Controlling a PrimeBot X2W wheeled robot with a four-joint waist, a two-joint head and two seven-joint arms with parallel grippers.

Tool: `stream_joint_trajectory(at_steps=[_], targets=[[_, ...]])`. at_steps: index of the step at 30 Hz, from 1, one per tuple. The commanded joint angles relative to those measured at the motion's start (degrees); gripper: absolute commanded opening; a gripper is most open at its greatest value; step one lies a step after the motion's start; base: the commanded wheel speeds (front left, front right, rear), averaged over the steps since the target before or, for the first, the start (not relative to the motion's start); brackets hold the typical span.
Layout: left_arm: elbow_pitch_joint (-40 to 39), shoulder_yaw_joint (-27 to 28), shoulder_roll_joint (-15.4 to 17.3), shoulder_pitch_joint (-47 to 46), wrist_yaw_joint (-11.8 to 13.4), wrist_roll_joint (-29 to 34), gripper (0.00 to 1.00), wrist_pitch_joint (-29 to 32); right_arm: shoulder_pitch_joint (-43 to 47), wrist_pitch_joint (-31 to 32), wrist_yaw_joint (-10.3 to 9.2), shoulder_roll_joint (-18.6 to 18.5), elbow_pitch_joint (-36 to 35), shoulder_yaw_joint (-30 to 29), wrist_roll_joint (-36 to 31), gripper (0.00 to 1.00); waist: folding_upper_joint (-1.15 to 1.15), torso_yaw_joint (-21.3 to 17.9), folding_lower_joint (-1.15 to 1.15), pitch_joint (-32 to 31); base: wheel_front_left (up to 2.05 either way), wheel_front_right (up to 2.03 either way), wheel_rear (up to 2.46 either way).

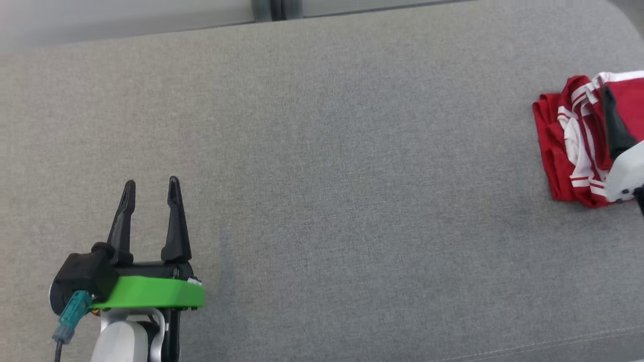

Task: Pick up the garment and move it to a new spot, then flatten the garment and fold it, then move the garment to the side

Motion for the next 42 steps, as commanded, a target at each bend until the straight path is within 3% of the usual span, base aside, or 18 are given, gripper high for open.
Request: stream_joint_trajectory(at_steps=[1, 8, 18, 27, 42], targets=[[-0.02, 0.47, 0.19, 1.30, 0.39, 0.01, 1.00, 0.00, 2.36, -1.68, -0.09, 1.58, -1.83, 0.19, 0.34, 1.00, 0.00, 0.31, 0.00, -5.64, 0.00, 0.00, 0.00], [0.70, 2.58, 0.19, 4.88, 1.52, 1.91, 1.00, 0.00, 10.19, -6.19, -0.09, 9.57, -7.86, -0.04, 2.93, 1.00, 0.00, 1.14, 0.00, -9.92, 0.00, 0.00, 0.00], [3.29, 3.36, 0.19, 7.73, 1.30, 1.93, 1.00, 0.00, 16.10, -8.79, -0.09, 15.93, -6.34, 1.08, 2.85, 1.00, 0.00, 1.59, 0.00, -12.90, 0.00, 0.00, 0.00], [5.24, 2.57, 0.19, 9.01, 1.48, 1.31, 1.00, 0.00, 17.68, -10.74, -0.09, 18.51, -1.64, 2.06, 2.71, 1.00, 0.00, 0.79, 0.00, -14.50, 0.00, 0.00, 0.00], [6.15, 1.37, 0.19, 8.88, 2.29, 1.09, 1.00, 0.01, 16.85, -11.19, -0.09, 19.18, 0.11, 3.78, 3.63, 1.00, 0.00, 0.45, 0.00, -14.50, 0.00, 0.00, 0.00]])
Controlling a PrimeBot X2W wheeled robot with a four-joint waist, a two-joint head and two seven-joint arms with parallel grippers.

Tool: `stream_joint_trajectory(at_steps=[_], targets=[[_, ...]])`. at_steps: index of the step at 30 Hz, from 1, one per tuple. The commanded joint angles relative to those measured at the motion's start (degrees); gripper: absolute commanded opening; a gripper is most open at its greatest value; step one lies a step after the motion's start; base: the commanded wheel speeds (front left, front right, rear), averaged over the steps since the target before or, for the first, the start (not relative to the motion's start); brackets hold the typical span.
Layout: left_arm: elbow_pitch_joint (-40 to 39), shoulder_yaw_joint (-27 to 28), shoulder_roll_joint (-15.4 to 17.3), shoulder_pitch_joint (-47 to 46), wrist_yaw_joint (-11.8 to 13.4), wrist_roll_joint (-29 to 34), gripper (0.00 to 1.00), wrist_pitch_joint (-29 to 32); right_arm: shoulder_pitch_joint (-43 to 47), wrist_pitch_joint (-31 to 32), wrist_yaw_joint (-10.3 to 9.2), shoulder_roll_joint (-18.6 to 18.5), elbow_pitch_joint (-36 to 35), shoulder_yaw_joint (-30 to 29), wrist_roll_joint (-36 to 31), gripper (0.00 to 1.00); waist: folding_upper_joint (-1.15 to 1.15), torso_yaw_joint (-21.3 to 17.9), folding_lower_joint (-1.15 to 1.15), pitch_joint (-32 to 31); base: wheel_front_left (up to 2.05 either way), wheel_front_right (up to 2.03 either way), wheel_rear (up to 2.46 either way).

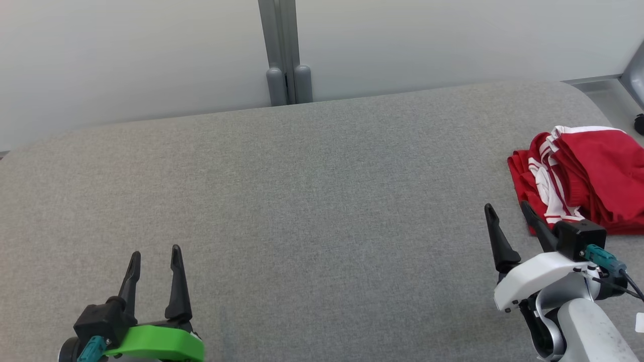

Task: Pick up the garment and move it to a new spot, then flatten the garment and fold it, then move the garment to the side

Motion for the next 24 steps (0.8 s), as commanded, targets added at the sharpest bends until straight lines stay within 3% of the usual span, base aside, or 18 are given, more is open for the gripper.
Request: stream_joint_trajectory(at_steps=[1, 22, 23, 24], targets=[[0.25, -0.12, 0.19, 0.48, 0.30, 0.25, 1.00, 0.01, -0.33, -0.20, -0.09, 0.17, 0.28, -0.02, 0.27, 1.00, 0.00, 0.17, 0.00, -0.04, 0.00, 0.00, 0.00], [0.09, -0.83, 0.19, 1.01, 1.31, 0.15, 1.00, 0.00, 0.00, 0.06, -0.09, 1.01, 1.13, 0.04, 0.52, 1.00, 0.00, 0.51, 0.00, -0.82, 0.00, 0.00, 0.00], [0.20, -0.99, 0.00, 0.24, 1.20, -0.31, 0.00, 0.00, 0.03, 0.02, 0.00, 0.99, 1.03, 0.04, 0.43, 0.00, 0.00, 0.52, 0.00, -0.82, 0.00, 0.00, 0.00], [0.52, -1.01, -0.03, 0.25, 1.19, -0.45, 0.00, 0.02, 0.14, 0.02, 0.01, 1.06, 1.30, 0.05, 0.46, 0.00, 0.00, 0.51, 0.00, -0.86, 0.00, 0.00, 0.00]])
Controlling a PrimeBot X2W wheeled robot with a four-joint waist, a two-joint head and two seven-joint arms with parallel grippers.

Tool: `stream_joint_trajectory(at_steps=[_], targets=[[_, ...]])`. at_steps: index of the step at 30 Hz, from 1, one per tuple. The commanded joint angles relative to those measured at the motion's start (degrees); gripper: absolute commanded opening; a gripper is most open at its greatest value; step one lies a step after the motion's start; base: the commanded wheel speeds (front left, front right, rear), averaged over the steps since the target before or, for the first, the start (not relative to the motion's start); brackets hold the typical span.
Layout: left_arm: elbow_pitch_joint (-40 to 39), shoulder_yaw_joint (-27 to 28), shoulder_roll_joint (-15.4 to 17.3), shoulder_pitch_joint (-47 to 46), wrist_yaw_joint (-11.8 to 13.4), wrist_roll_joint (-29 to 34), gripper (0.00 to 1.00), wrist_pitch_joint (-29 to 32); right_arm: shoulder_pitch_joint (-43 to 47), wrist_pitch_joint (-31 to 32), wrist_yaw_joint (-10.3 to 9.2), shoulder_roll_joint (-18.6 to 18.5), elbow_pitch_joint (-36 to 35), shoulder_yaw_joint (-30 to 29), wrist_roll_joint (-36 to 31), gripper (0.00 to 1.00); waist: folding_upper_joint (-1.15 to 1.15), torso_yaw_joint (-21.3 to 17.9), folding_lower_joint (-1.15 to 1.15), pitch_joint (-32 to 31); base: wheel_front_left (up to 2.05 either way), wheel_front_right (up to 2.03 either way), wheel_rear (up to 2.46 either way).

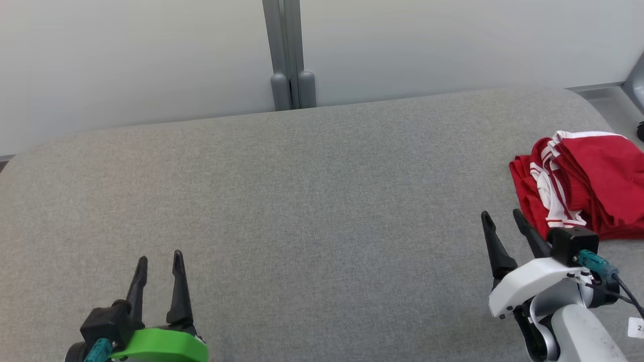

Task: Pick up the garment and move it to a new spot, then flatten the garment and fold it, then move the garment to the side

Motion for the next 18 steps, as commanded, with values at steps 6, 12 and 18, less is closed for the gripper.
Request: stream_joint_trajectory(at_steps=[6, 12, 18], targets=[[2.33, 0.28, -0.15, 0.18, -0.15, -2.31, 0.00, 0.79, 1.58, 0.61, 0.00, 0.92, 1.99, -0.32, 2.16, 0.00, 0.00, 0.05, 0.00, 0.02, 0.00, 0.00, 0.00], [2.27, 0.97, -0.12, -0.42, -0.55, -8.41, 0.00, 2.52, 1.69, 1.69, -0.01, 1.31, 1.36, -1.22, 8.22, 0.00, 0.00, 0.18, 0.00, 0.07, 0.00, 0.00, 0.00], [2.09, 1.53, -0.09, -0.93, -0.94, -14.10, 0.00, 4.06, 1.90, 2.58, -0.01, 1.67, 0.69, -1.93, 13.90, 0.00, 0.00, 0.31, 0.00, 0.13, 0.00, 0.00, 0.00]])
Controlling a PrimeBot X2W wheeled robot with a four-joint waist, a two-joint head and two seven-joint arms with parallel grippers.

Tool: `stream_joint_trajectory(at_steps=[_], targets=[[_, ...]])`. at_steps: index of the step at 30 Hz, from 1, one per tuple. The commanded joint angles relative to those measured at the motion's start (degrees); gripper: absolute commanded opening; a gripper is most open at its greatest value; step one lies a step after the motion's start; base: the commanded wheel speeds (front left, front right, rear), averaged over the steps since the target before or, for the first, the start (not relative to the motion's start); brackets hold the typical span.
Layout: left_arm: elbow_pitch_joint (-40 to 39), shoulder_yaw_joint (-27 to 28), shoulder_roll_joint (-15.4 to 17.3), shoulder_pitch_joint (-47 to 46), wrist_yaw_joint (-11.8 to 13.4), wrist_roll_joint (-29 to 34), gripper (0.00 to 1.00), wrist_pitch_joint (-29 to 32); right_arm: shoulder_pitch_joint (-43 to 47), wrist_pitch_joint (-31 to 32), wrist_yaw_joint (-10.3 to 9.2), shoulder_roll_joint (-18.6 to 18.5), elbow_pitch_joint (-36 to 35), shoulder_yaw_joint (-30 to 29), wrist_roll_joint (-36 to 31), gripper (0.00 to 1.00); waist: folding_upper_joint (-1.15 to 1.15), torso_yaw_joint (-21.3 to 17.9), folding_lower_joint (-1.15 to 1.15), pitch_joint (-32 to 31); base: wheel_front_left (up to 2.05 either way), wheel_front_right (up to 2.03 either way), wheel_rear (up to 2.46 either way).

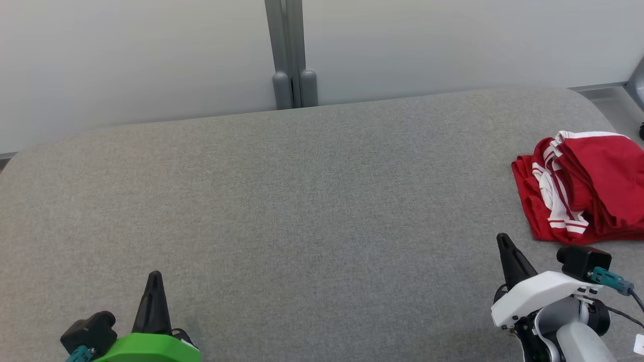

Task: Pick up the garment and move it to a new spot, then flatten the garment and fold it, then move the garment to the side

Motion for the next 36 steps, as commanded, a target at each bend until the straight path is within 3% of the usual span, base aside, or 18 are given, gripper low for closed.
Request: stream_joint_trajectory(at_steps=[1, 36], targets=[[-0.91, 0.45, 0.14, -1.72, -0.46, -2.26, 0.00, 0.43, -0.83, 0.31, -0.01, -0.12, -1.25, -0.53, 2.32, 0.00, 0.00, 0.03, 0.00, 0.01, 0.00, 0.00, 0.00], [-1.29, 3.52, 0.29, -4.44, -2.26, -29.26, 0.00, 8.15, -0.19, 4.96, -0.04, 1.63, -3.95, -4.34, 29.30, 0.00, 0.00, 0.81, 0.00, 0.36, 0.00, 0.00, 0.00]])
